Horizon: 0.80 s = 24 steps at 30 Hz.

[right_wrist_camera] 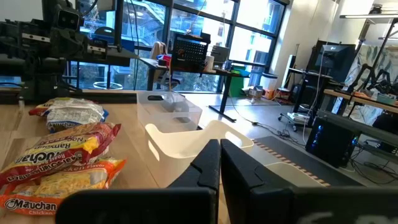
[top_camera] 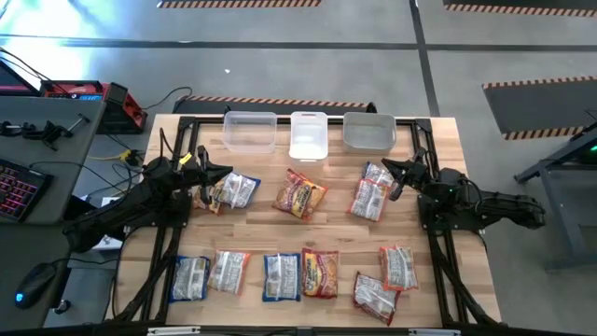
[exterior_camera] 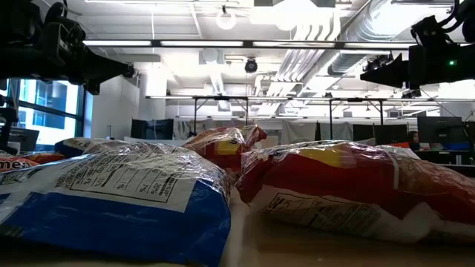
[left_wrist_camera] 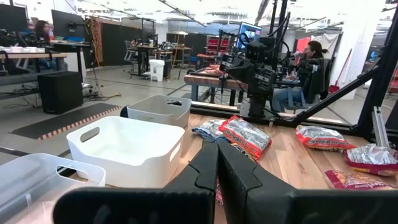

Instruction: Sort Maruchan noodles

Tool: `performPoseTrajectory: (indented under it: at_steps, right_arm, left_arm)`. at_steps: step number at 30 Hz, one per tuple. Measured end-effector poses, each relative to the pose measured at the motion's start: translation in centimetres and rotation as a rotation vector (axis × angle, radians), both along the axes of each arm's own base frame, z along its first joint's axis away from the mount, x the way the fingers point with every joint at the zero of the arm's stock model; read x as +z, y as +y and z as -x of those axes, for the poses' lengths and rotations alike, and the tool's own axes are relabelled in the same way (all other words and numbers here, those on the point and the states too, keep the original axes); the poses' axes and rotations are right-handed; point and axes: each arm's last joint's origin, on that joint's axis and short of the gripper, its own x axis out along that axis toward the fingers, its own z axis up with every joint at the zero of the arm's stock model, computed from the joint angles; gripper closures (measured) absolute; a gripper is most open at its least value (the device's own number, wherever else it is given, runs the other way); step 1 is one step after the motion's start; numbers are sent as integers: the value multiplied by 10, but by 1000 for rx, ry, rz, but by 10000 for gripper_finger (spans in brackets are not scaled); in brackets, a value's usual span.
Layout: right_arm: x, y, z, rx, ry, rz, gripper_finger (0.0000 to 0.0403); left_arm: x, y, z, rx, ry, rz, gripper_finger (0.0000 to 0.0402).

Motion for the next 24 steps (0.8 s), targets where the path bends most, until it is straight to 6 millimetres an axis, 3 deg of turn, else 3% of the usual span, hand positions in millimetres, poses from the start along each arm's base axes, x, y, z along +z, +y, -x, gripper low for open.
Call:
performPoseTrajectory:
  at_steps: [11,19,24]
  right_arm:
    - [0,0,0,0,1,2,402]
    - [0,0,0,-10,80,131,402]
    - [6,1,0,28,-14,97,402]
  left_arm:
    - [0,0,0,-4,-12,50,401]
    - [0,0,0,-10,-37,155,401]
    - [1,0,0,-8,-39,142,401]
